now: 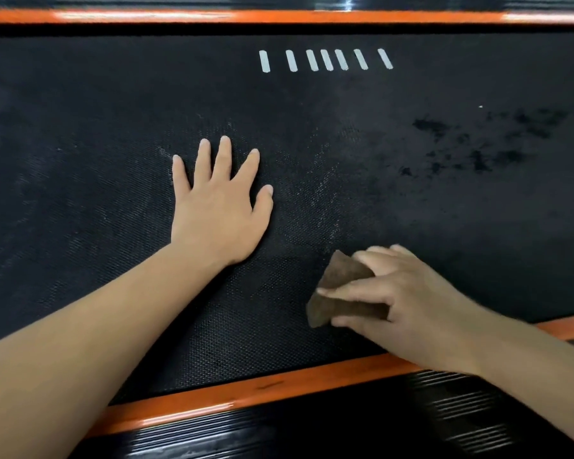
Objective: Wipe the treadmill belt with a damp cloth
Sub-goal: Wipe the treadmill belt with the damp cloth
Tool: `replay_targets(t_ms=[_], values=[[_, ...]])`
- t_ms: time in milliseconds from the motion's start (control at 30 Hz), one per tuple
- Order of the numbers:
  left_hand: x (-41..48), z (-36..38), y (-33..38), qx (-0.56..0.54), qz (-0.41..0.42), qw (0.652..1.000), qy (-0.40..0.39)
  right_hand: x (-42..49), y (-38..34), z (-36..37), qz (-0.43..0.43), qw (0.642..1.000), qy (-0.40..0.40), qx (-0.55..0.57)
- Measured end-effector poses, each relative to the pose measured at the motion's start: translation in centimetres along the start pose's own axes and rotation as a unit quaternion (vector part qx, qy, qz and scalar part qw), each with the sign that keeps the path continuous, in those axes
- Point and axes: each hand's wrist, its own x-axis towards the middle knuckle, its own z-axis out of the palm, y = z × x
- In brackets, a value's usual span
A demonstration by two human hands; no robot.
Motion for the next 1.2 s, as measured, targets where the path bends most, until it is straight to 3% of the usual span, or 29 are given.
replay_targets(t_ms=[67, 200, 400, 567, 733, 800, 900, 967, 1033, 1133, 1200], values=[[0.0, 0.1, 0.0, 0.002, -0.001, 1.000, 0.001, 0.7, 1.9, -1.5, 0.003, 0.999, 0.004, -0.051], [0.1, 0.1, 0.0, -0.005, -0.004, 1.000, -0.008, 0.4, 4.9, -2.8, 0.119, 0.985, 0.118, -0.037], [0.3, -0.9, 1.0, -0.023, -0.028, 0.999, -0.032, -1.4, 2.3, -1.4, 0.014, 0.999, -0.023, 0.037], [3.0, -1.7, 3.6, -0.092, -0.054, 0.994, -0.036, -0.5, 5.9, -3.1, 0.074, 0.994, 0.083, -0.015], [5.6, -0.5, 5.6, -0.080, -0.080, 0.993, -0.032, -2.7, 4.7, -2.2, 0.004, 0.999, 0.023, 0.032], [5.3, 0.3, 5.8, -0.040, -0.076, 0.996, -0.023, -1.1, 6.4, -2.5, -0.016, 0.999, 0.042, -0.019], [5.3, 0.6, 5.7, -0.031, -0.074, 0.997, -0.021, 4.1, 12.1, -4.8, 0.137, 0.969, 0.188, -0.082], [5.3, 0.6, 5.6, -0.033, -0.076, 0.996, -0.021, 5.9, 13.6, -5.0, 0.205, 0.950, 0.230, -0.062], [5.4, 0.7, 5.8, -0.031, -0.074, 0.997, -0.021, 4.9, 11.4, -3.5, 0.165, 0.960, 0.223, -0.045], [5.3, 0.7, 6.0, -0.016, -0.075, 0.997, -0.023, 2.3, 7.4, -1.8, 0.040, 0.992, 0.122, -0.019], [5.4, 0.7, 5.9, -0.016, -0.076, 0.997, -0.023, 4.4, 9.9, -3.0, 0.039, 0.990, 0.123, -0.063]])
